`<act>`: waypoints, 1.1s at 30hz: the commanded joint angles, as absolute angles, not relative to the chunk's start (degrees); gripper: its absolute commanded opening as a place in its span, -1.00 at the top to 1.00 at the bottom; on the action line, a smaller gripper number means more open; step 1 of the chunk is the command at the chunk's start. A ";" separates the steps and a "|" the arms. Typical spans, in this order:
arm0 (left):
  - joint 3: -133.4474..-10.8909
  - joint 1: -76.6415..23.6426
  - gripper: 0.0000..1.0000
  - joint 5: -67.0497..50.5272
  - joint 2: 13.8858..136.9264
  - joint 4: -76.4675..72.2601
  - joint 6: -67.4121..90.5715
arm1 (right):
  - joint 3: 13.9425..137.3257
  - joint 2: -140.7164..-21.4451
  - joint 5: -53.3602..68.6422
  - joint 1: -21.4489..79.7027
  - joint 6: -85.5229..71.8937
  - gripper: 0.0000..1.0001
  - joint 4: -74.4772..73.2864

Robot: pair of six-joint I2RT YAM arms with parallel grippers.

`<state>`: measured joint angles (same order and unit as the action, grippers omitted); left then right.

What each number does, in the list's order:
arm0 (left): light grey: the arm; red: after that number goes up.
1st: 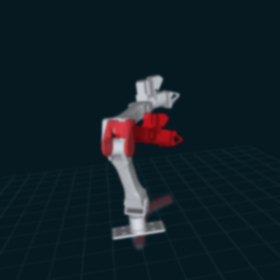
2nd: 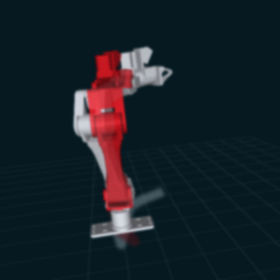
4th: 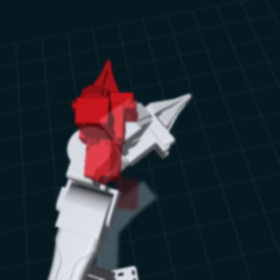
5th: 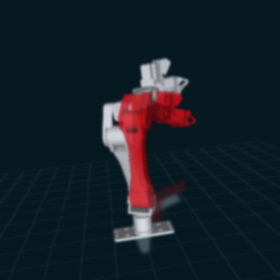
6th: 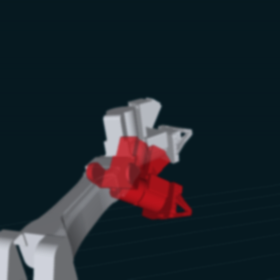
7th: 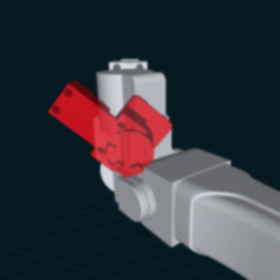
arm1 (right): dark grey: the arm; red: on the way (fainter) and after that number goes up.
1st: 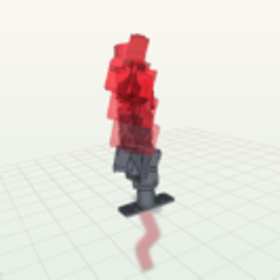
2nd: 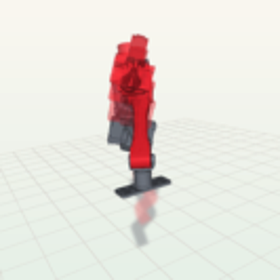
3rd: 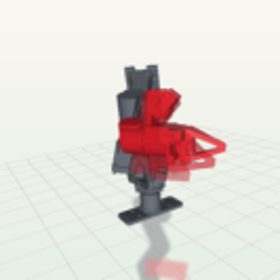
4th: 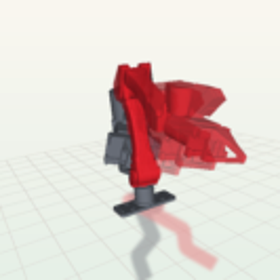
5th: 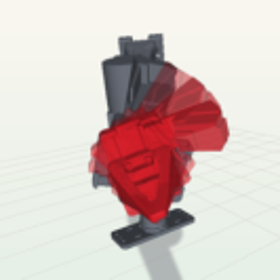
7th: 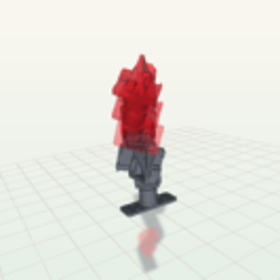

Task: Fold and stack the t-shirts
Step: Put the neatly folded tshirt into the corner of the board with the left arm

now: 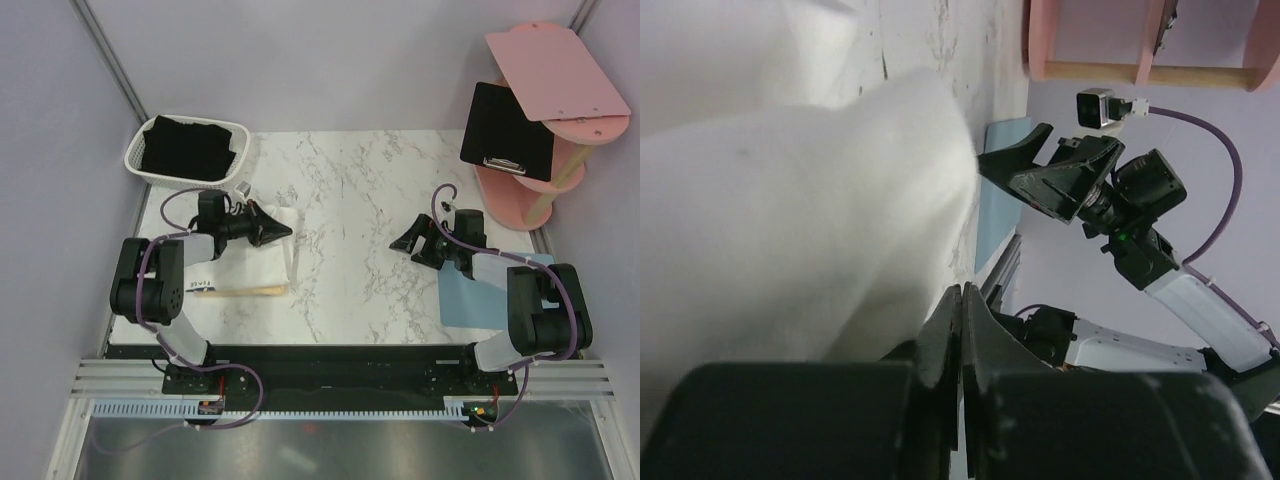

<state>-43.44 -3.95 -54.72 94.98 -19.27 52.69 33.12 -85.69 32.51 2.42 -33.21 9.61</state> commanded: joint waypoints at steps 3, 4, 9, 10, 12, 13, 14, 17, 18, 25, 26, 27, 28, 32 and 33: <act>-41.75 -5.45 0.96 -59.24 106.16 -31.46 58.53 | 33.13 -86.83 32.78 2.37 -31.55 -0.96 11.51; -41.66 -5.62 0.96 -59.15 107.39 -31.81 58.88 | 33.22 -86.92 32.78 2.37 -31.55 -0.96 11.60; -40.96 -6.77 0.96 -60.73 115.22 -38.92 62.48 | 33.31 -87.10 32.87 2.37 -31.29 -0.96 11.43; -40.78 -6.85 0.96 -60.82 116.09 -39.72 63.01 | 33.40 -87.10 32.78 2.37 -31.20 -0.96 11.34; -40.61 -6.86 0.96 -61.08 117.41 -41.56 64.16 | 33.40 -87.10 32.78 2.37 -30.94 -0.96 10.99; -40.61 -6.86 0.96 -61.17 117.60 -42.09 64.33 | 33.49 -87.10 32.78 2.37 -30.85 -0.96 10.81; -40.61 -6.86 0.96 -61.61 117.51 -42.62 64.86 | 33.49 -87.01 32.78 2.37 -30.94 -0.96 10.72; -40.69 -6.86 0.96 -63.62 114.97 -45.61 66.79 | 33.49 -86.92 32.70 2.37 -30.76 -0.97 10.63; -40.87 -6.86 0.96 -64.07 112.09 -46.31 67.14 | 33.40 -86.84 32.70 2.37 -30.76 -0.96 10.55; -48.49 -8.95 0.96 -61.36 91.53 -20.86 57.86 | 33.31 -86.92 32.43 2.37 -30.67 -0.96 10.46; -50.86 -9.92 0.96 -57.69 89.67 -14.39 50.70 | 33.40 -86.84 32.43 2.37 -30.59 -0.96 10.28; -56.46 -10.98 0.96 -54.96 88.52 -8.06 46.88 | 33.66 -86.75 32.43 2.37 -30.41 -0.96 9.94; -59.56 -13.86 0.96 -47.10 86.94 5.31 39.36 | 33.84 -86.49 32.17 2.37 -29.89 -0.96 9.32; -75.98 -23.45 0.96 -20.26 87.70 26.69 29.45 | 34.89 -85.87 31.82 2.37 -29.53 -0.97 8.00; -77.94 -25.90 0.96 -16.91 88.76 28.89 29.10 | 34.98 -85.70 31.82 2.46 -29.44 -0.96 7.82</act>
<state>-68.20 -18.06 -41.30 88.38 1.87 43.64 33.34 -86.41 32.62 2.42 -31.51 9.39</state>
